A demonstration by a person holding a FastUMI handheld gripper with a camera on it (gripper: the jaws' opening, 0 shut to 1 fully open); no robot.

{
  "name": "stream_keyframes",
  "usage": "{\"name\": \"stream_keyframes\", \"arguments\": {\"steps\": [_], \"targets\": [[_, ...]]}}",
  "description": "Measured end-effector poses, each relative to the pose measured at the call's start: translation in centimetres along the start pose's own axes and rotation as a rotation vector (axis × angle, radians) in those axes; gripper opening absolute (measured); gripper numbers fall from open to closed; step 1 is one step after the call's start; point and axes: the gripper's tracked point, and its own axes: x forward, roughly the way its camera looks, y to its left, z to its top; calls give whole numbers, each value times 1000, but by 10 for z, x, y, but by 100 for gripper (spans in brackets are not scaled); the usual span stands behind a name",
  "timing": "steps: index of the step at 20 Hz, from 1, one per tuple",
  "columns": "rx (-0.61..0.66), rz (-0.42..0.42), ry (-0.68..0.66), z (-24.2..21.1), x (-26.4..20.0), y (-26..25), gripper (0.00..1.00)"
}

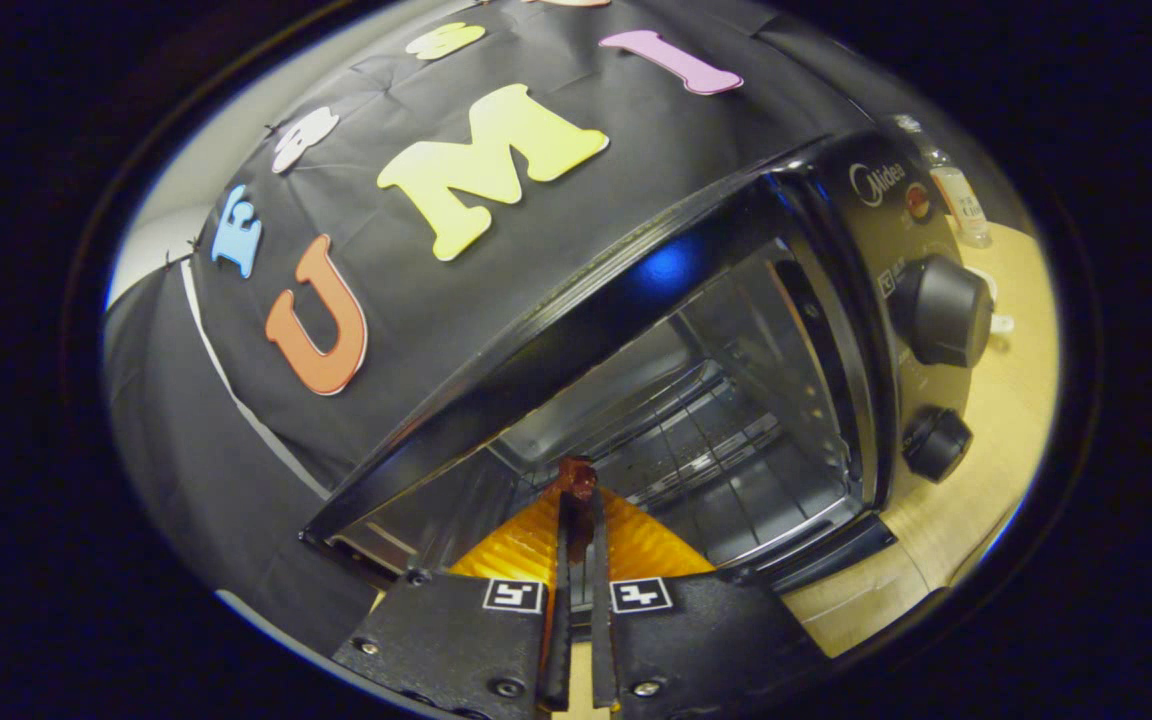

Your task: Open the toaster oven, put the food inside, and close the toaster oven door.

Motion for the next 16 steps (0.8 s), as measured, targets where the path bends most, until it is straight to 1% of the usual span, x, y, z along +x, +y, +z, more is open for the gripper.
{"name": "stream_keyframes", "arguments": {"steps": [1,3,4,5,7,10,11,12,14,16], "targets": [[-18,-27,-5,1,1,-7,12],[-48,-69,-5,0,3,-19,18],[-45,-71,-2,-1,4,-20,23],[-38,-65,-6,2,4,-19,23],[-78,-102,-13,6,4,-26,24],[-126,-149,-25,11,-4,-31,30],[-135,-161,-19,12,-6,-32,33],[-144,-170,-13,11,-11,-32,46],[-175,-181,-8,10,-24,-29,65],[-215,-187,-10,8,-44,-22,72]]}}
